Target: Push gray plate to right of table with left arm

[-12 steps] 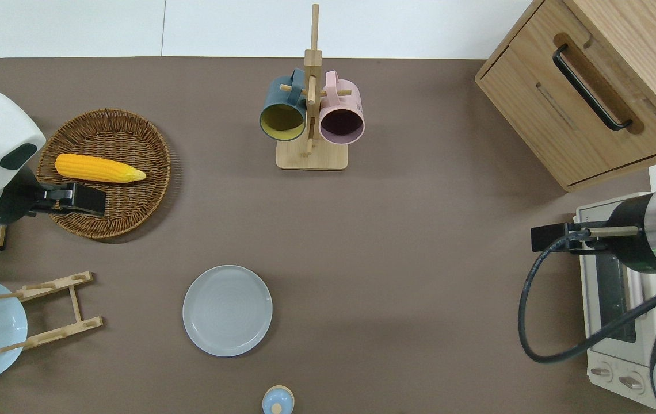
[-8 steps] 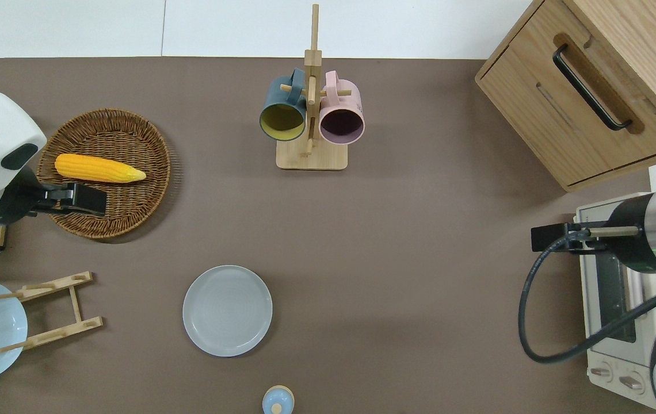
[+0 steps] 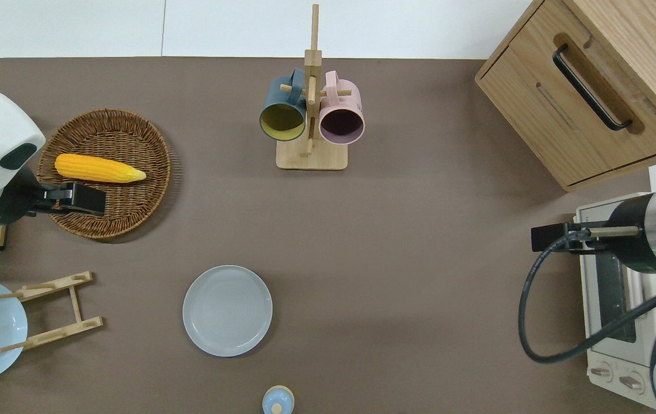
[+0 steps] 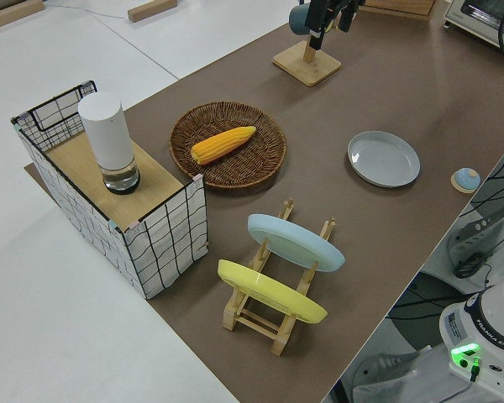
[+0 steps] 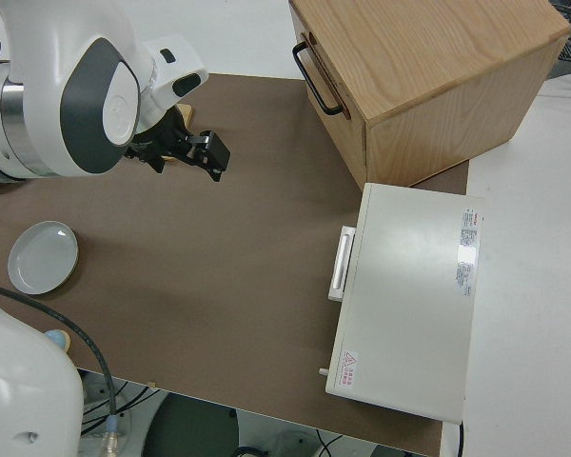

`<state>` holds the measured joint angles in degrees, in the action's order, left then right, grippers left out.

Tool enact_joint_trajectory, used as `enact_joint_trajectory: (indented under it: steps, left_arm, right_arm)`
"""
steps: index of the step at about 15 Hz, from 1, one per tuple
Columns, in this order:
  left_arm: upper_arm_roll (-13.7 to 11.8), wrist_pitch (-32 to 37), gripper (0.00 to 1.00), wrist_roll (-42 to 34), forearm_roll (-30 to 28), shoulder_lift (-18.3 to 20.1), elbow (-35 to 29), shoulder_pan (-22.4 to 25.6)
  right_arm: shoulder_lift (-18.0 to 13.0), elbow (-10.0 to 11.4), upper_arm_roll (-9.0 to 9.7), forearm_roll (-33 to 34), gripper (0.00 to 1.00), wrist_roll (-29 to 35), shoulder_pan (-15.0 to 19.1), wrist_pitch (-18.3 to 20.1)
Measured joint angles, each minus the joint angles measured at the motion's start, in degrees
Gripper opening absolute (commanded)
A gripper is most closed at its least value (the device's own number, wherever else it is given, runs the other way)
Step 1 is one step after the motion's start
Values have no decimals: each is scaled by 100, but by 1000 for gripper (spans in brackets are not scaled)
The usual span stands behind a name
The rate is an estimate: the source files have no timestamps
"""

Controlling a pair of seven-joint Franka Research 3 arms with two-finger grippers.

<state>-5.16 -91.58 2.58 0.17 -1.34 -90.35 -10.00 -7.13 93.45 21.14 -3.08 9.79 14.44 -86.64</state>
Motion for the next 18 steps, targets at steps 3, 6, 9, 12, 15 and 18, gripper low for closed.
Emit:
enact_joint_trajectory:
  steps: [3,6,9,12,15,18]
  left_arm:
    - [-16,1,993,3,0,0,0,7]
    - [-24,1,993,2,0,0,0,133]
    - [-30,1,993,-2,0,6,0,307]
    - [-34,2,993,-3,0,48,-19,451]
    - [-43,-4,993,-4,0,104,-150,490]
    - [-168,-109,991,-70,0,138,-545,505]
  right_arm:
    - [0,0,0,0,996,0,0,0]
    - [0,0,0,0,996,0,0,0]
    - [0,0,0,0,996,0,0,0]
    - [0,0,0,0,996,0,0,0]
    - [0,0,0,0,996,0,0,0]
    - [0,0,0,0,996,0,0,0]
